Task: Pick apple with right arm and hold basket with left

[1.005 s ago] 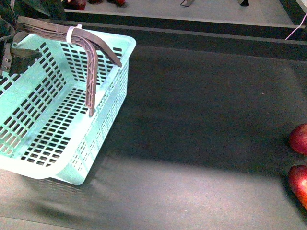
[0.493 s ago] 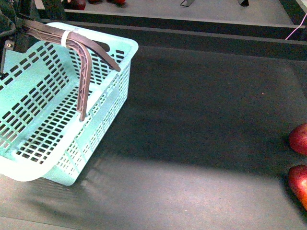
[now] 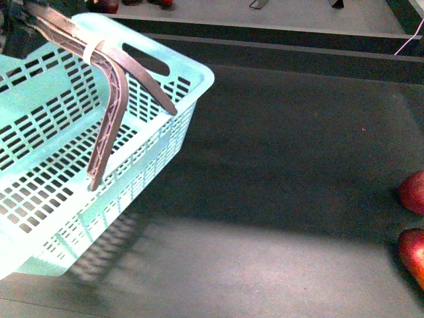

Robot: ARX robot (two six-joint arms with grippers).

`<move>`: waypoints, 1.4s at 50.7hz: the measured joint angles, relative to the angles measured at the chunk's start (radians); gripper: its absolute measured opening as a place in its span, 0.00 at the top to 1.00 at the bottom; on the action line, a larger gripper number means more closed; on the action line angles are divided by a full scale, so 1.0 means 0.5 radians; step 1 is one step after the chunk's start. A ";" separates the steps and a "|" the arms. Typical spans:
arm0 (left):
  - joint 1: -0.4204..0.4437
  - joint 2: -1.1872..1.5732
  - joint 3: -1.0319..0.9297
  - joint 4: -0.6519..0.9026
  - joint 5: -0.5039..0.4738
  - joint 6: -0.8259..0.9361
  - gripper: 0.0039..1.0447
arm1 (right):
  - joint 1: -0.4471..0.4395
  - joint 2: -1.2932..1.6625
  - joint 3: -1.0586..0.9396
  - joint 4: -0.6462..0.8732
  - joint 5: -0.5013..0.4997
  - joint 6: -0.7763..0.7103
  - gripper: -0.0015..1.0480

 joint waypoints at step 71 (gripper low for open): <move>-1.047 -0.409 0.246 -0.309 -0.195 0.213 0.85 | 0.001 0.004 0.002 -0.005 0.011 0.001 0.08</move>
